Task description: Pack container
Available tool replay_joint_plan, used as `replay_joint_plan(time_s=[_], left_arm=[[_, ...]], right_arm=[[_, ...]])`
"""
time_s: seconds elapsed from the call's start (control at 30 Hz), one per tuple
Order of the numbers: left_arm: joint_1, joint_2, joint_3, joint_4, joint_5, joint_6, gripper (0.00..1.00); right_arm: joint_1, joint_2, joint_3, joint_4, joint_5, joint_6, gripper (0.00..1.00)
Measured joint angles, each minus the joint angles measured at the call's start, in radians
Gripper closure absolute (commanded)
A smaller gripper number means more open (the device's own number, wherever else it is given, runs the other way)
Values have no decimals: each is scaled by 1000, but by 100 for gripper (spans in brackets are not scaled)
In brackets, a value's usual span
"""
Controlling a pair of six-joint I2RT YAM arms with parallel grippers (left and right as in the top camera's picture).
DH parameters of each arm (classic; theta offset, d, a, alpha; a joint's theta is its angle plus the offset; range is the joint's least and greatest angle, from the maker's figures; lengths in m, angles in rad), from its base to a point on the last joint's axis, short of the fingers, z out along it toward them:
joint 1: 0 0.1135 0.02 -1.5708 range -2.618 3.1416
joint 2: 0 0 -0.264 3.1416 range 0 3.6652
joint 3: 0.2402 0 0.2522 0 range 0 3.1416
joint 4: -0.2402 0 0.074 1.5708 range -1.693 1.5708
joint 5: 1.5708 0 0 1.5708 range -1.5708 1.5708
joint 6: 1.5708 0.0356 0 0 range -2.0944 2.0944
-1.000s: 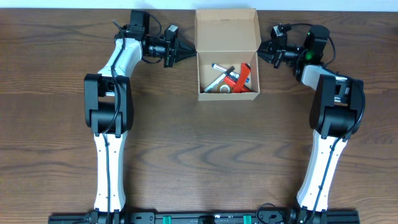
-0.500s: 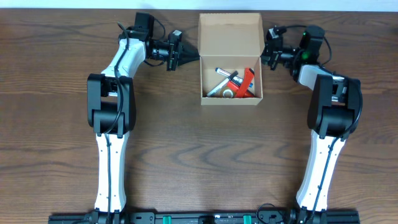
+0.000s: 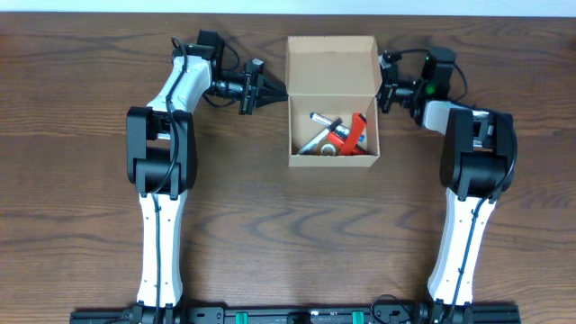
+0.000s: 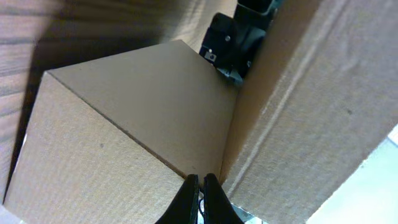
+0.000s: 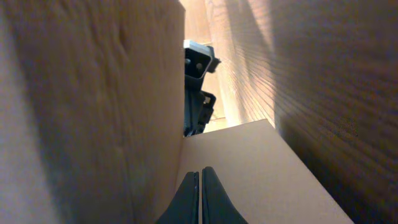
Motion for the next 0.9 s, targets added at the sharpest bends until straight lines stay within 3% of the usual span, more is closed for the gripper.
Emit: replay_joint_plan(time_s=[0.17,0.4,0.5,0.9], left_arm=[[0,0,0,10,-1,49,95],[10,0,0,60,0,45,94],[15,0,0,61,0,45,94],[19,0,0,62,0,45,94]], right_arm=[[3,2,-15,65,-2,15,99],[-5,3,-9,477,-7,234,99],[-15,3,-1,572,-7,328,99],[-35,3,3,601,-11,421,98]])
